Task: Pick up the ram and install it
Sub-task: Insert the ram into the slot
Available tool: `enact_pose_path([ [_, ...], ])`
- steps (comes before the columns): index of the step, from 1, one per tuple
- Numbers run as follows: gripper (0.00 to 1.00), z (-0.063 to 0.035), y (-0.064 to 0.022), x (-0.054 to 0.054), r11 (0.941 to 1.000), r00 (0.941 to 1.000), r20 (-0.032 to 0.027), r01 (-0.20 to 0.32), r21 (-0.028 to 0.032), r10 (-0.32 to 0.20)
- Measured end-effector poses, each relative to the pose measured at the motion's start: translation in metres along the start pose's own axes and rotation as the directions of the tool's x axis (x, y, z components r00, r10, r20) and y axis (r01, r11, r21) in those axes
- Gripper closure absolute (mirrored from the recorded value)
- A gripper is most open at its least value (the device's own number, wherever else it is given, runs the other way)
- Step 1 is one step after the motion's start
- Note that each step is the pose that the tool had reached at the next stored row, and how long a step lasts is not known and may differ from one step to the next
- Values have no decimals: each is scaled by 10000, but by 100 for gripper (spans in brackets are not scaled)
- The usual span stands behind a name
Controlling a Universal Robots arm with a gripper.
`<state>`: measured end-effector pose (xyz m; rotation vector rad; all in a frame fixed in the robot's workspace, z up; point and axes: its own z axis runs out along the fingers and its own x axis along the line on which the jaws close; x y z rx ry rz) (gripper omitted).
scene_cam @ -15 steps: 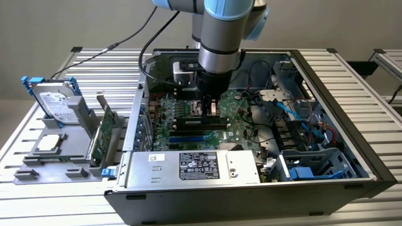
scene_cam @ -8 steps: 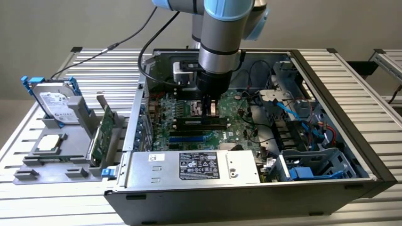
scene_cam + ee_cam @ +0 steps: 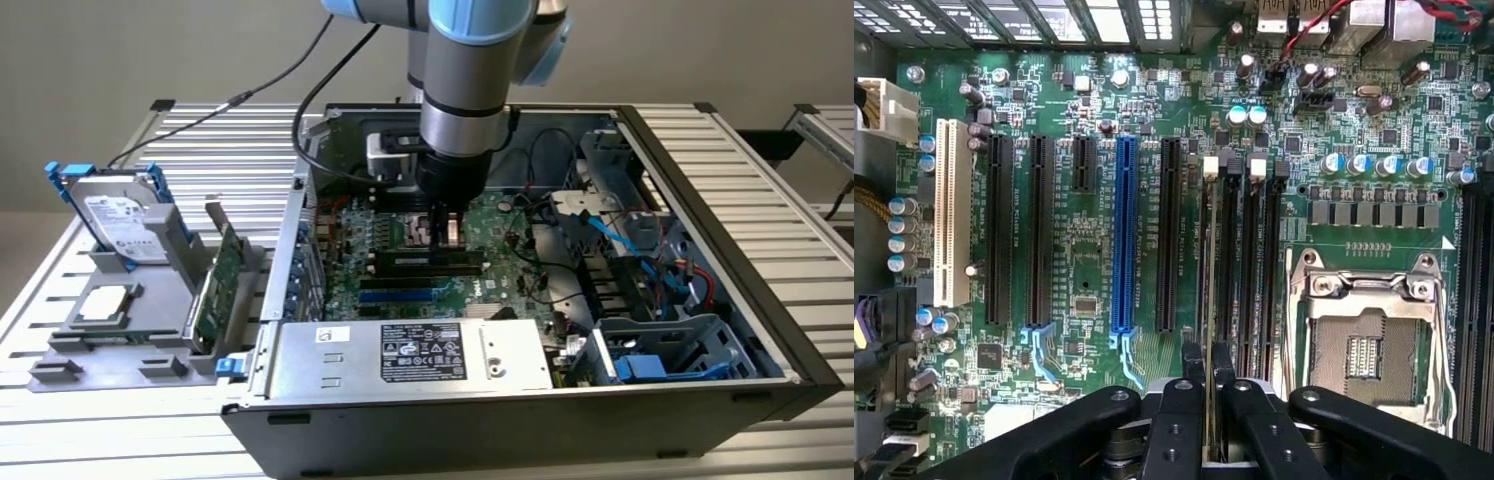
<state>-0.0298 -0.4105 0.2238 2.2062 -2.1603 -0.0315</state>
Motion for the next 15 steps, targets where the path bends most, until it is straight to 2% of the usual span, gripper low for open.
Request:
enact_pose_path([
  [15, 86, 25, 22, -11, 10000, 10000, -13, -33, 1, 33],
])
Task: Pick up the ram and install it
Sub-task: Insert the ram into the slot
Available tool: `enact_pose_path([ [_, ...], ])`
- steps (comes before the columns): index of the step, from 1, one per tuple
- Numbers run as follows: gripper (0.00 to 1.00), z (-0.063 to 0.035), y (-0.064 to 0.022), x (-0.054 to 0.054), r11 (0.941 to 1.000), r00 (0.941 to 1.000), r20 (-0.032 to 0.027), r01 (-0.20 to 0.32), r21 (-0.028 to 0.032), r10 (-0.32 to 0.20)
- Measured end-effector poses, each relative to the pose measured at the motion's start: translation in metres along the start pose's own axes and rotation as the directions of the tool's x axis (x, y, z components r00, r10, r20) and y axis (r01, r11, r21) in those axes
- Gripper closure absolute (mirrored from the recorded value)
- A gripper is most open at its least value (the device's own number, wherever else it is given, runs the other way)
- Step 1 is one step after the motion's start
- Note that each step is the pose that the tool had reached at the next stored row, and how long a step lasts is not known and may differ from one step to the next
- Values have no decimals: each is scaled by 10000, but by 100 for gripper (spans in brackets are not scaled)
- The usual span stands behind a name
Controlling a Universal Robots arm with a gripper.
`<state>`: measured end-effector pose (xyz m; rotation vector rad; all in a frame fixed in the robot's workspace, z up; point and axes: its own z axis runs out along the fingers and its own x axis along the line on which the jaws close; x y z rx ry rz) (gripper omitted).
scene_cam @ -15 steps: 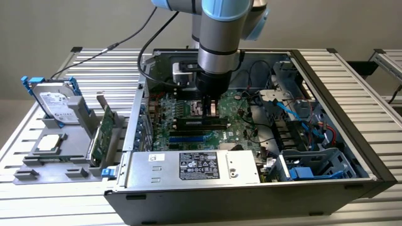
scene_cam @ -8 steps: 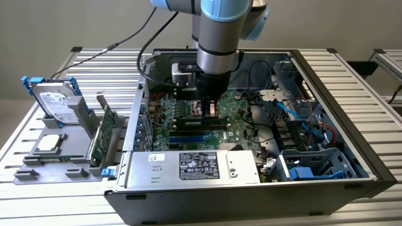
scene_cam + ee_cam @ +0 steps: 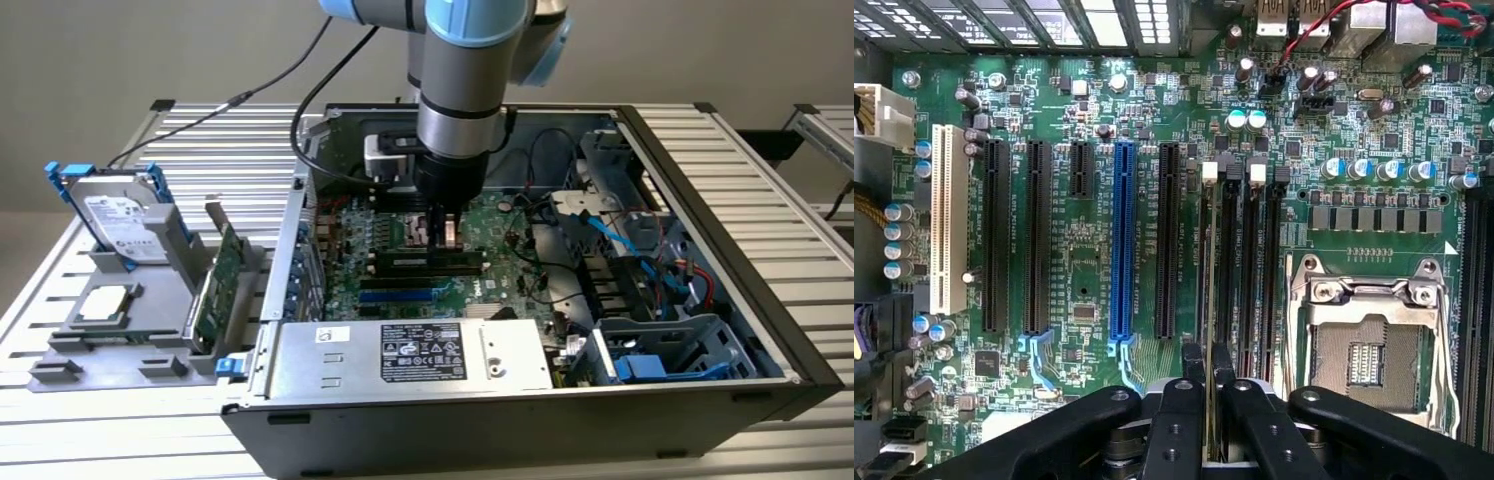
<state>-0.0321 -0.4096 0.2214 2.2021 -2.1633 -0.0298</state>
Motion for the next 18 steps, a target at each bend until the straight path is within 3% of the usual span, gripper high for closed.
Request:
enact_pose_path([
  [15, 86, 29, 5, -25, 10000, 10000, -34, -41, -3, 41],
  [17, 84, 33, 5, -26, 10000, 10000, -38, -42, -3, 42],
  [18, 78, 34, 5, -26, 10000, 10000, -43, -42, -2, 42],
])
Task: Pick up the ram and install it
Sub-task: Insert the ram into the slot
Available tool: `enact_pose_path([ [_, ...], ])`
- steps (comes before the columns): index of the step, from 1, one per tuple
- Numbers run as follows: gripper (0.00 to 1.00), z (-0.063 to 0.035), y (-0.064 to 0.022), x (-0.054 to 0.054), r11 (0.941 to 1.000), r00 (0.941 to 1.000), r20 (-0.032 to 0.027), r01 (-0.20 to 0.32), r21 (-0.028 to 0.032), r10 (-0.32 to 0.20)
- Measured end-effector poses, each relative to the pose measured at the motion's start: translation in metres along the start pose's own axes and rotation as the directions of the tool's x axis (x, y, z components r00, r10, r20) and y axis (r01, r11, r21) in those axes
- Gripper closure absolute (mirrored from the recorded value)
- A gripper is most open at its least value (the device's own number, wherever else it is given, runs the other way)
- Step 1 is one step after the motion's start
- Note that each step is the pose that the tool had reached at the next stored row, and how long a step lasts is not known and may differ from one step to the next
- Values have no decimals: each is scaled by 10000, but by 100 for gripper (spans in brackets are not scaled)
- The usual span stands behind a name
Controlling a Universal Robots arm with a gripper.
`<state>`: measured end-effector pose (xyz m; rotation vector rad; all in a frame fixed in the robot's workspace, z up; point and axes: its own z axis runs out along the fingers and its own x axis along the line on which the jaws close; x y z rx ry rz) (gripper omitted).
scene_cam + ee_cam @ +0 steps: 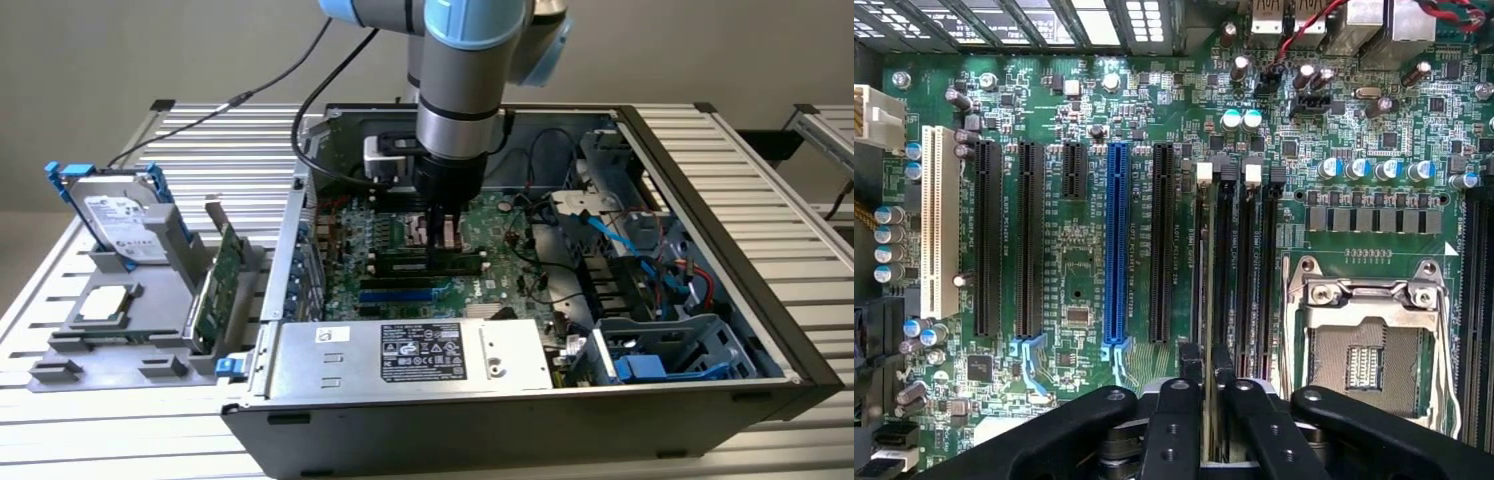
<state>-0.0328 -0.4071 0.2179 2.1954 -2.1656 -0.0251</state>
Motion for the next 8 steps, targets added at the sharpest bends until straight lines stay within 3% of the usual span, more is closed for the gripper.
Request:
enact_pose_path([
  [1, 78, 1, 0, 0, 10000, 10000, -8, 0, -1, 0],
  [5, 60, -2, 1, 0, 10000, 10000, -17, -1, -1, 1],
  [8, 60, -32, 2, 1, 10000, 10000, -16, 0, -4, 0],
])
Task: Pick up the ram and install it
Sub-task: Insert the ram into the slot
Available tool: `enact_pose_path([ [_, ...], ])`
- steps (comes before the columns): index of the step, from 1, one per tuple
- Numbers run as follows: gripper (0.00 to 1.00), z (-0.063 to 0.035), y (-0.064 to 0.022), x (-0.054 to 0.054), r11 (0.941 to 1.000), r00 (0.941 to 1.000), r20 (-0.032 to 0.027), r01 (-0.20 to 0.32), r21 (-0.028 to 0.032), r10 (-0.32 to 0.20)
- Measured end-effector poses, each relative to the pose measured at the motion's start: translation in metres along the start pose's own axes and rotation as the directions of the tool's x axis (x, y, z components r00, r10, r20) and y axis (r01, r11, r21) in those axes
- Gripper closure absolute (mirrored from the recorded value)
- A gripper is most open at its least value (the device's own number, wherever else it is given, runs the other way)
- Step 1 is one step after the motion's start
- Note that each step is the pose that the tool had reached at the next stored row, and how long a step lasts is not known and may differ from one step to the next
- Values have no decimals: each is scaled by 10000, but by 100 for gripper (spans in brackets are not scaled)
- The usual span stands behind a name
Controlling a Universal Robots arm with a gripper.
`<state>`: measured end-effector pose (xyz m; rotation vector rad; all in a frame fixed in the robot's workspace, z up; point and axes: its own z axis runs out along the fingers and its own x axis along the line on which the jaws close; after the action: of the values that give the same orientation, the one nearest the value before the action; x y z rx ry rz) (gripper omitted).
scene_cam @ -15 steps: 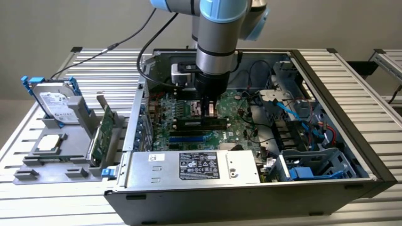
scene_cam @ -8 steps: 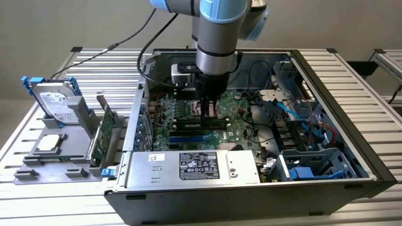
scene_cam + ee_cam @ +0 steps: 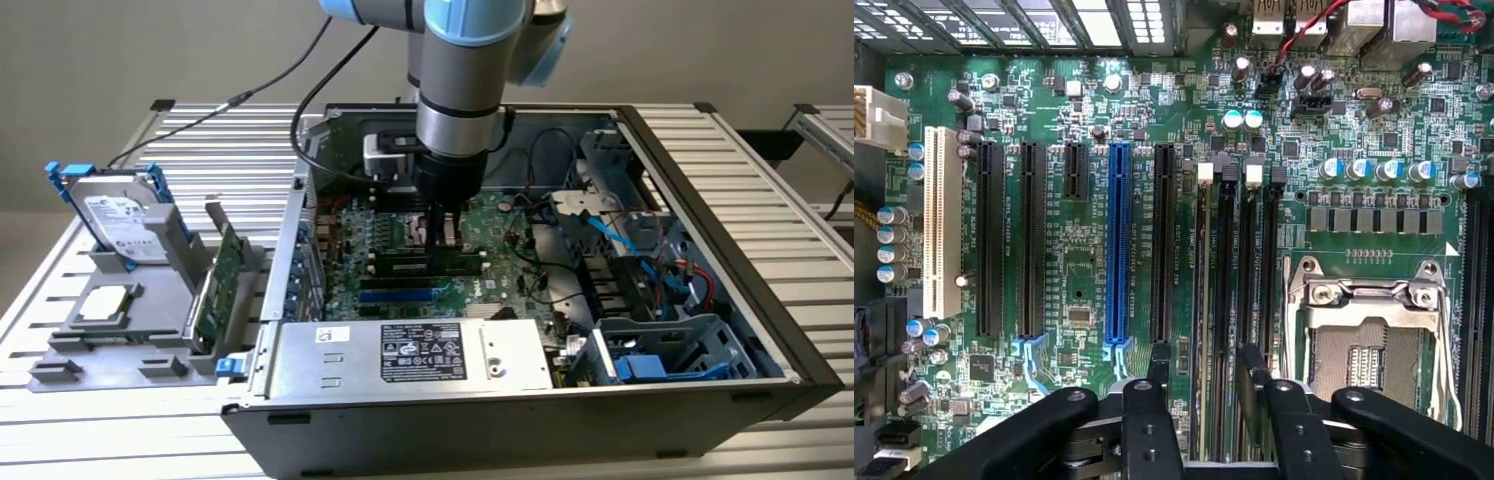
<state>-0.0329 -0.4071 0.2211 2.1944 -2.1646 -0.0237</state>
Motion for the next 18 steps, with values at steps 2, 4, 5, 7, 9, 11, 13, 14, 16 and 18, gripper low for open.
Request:
enact_pose_path([
  [2, 60, -56, 4, 2, 10000, 10000, -1, 0, -1, 0],
  [4, 60, -118, 8, 5, 10000, 10000, -1, -2, -2, 2],
  [5, 60, -149, 10, 6, 10000, 10000, -2, -2, -3, 2],
  [7, 60, -195, 12, 8, 10000, 10000, 0, 0, -7, 0],
  [9, 62, -221, 13, 9, 10000, 10000, -1, 0, -10, 0],
  [11, 69, -250, 14, 10, 10000, 10000, -1, 1, -19, -1],
  [13, 75, -272, 16, 10, 10000, 10000, -1, 1, -29, -1],
  [14, 81, -278, 16, 11, 10000, 10000, -1, 1, -34, -1],
  [16, 89, -278, 16, 10, 10000, 10000, 2, 1, -34, -1],
  [18, 89, -278, 16, 10, 10000, 10000, 1, 0, -35, 0],
])
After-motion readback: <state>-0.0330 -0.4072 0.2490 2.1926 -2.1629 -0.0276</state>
